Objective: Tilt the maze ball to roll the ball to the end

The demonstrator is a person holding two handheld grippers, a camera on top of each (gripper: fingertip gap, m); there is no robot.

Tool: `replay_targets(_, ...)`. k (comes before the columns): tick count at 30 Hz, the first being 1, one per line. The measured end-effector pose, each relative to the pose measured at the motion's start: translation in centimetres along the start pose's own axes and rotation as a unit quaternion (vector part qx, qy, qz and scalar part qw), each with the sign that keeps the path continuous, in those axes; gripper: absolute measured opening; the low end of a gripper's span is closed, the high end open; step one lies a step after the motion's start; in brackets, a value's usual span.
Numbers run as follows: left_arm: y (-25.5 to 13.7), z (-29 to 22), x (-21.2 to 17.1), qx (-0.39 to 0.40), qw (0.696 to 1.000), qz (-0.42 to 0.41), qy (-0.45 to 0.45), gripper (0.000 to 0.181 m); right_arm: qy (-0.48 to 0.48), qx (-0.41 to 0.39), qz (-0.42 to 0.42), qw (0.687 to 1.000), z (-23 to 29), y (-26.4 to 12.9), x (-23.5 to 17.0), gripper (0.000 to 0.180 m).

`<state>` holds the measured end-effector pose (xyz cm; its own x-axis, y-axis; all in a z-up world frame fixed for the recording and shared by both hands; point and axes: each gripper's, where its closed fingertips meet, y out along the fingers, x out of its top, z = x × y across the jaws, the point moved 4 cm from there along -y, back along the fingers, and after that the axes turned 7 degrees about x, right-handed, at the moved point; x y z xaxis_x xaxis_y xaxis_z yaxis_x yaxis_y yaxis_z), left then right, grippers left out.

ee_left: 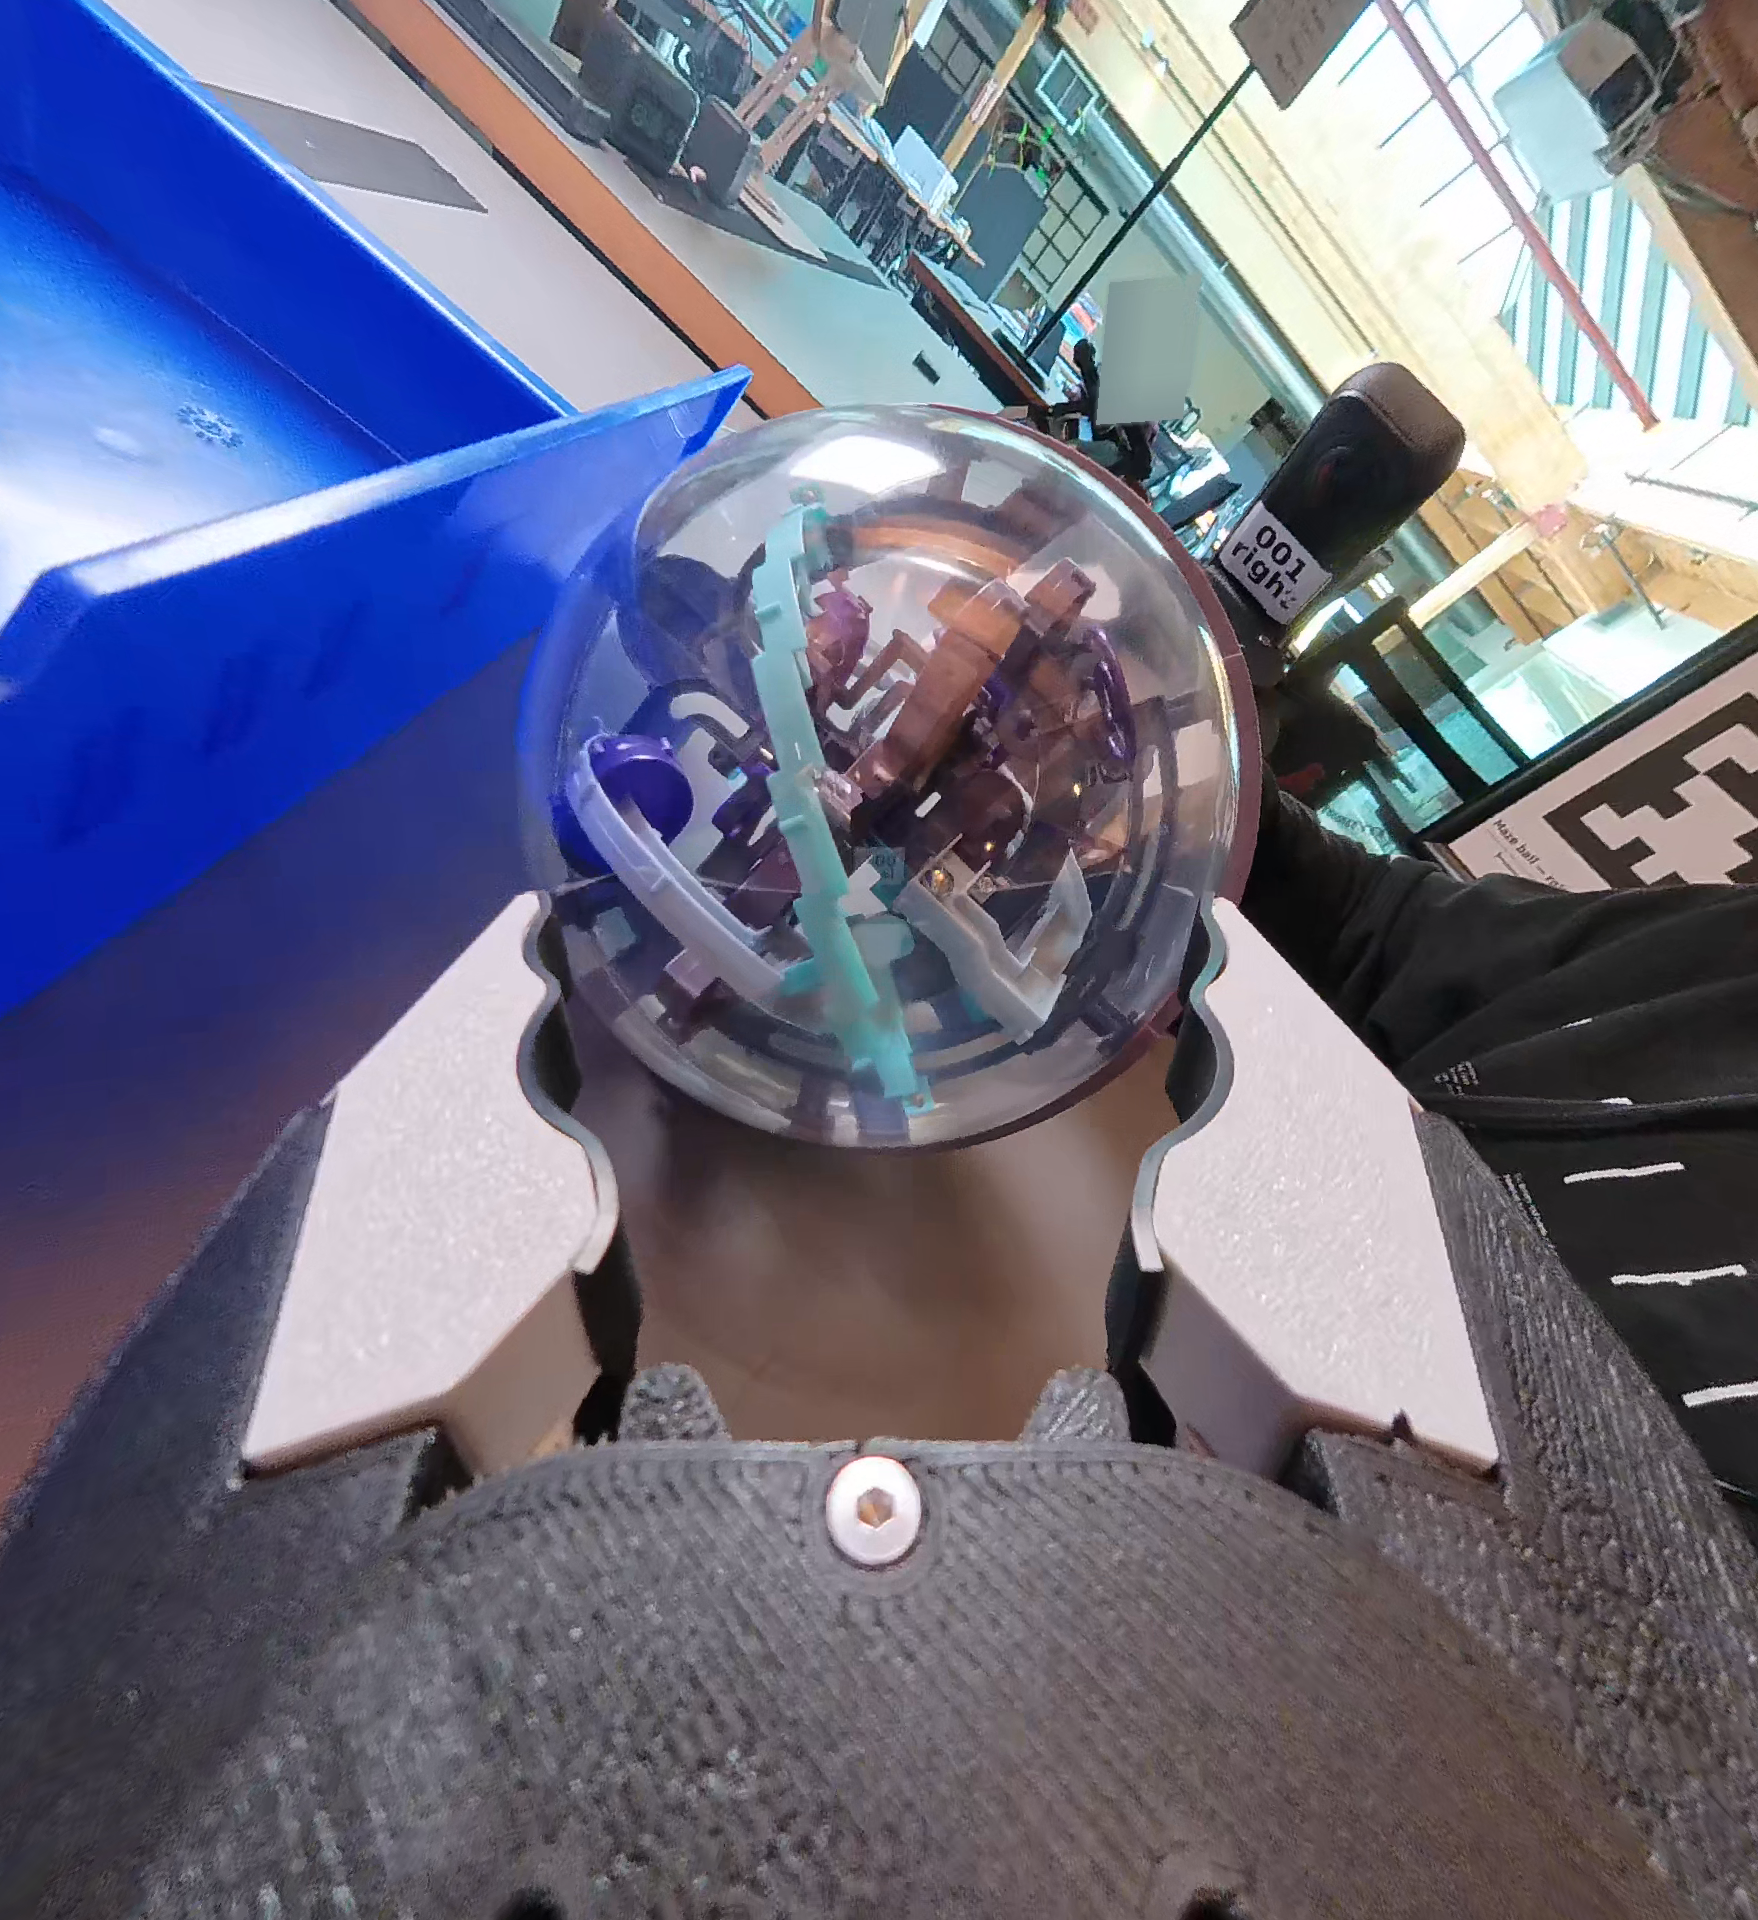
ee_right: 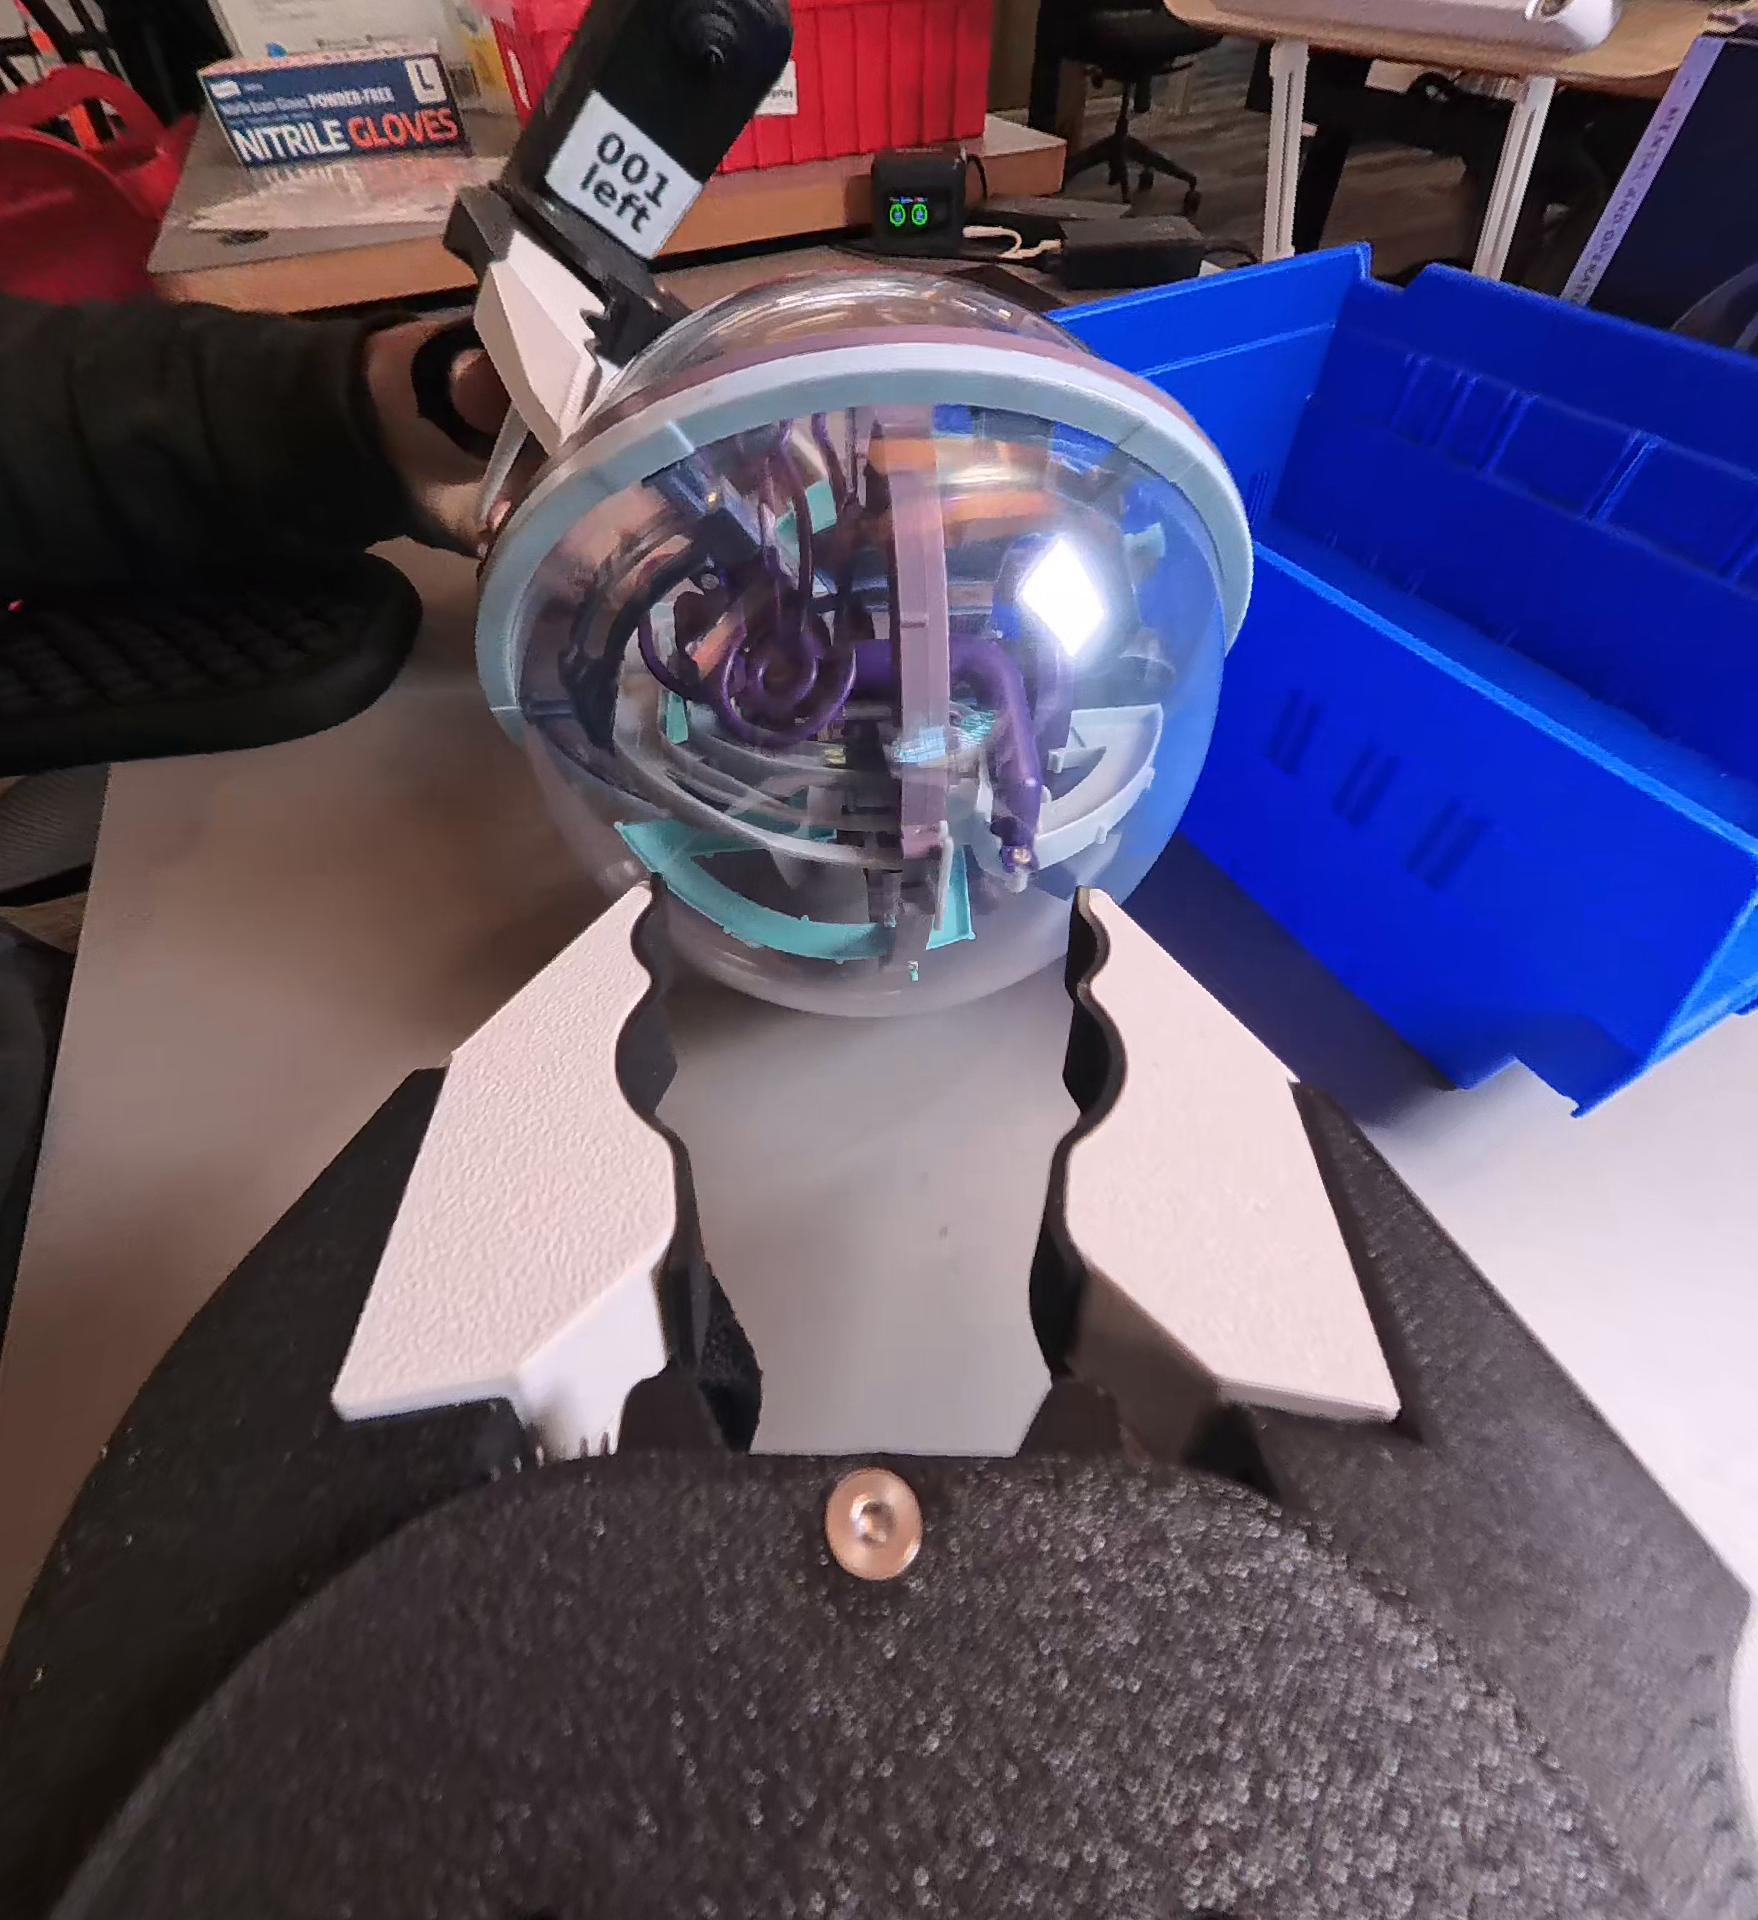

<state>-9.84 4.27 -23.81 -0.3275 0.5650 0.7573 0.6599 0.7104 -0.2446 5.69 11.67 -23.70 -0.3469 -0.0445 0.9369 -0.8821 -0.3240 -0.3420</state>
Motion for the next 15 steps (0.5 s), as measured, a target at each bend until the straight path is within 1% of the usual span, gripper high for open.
replay_targets(4, -0.3, 0.3, -0.8, -0.015, 1.000, 0.003, -0.008, 0.109, 0.003, -0.002, 0.000, 1.000, 0.0, -0.1, -0.2, 0.076)
replay_targets(7, -0.5, 0.4, -1.6, -0.024, 1.000, 0.013, 0.010, 0.103, 0.001, -0.002, 0.000, 1.000, 0.2, -0.1, -0.3, 0.076)
replay_targets(12, -0.8, 0.2, -1.9, -0.016, 0.998, 0.037, 0.053, 0.099, -0.005, 0.003, -0.009, 1.000, 0.2, -0.1, -0.2, 0.077)
replay_targets(15, -1.8, 0.0, -0.4, -0.024, 0.994, 0.004, 0.102, 0.105, -0.011, 0.007, -0.013, 1.000, 0.2, -0.1, 0.0, 0.077)
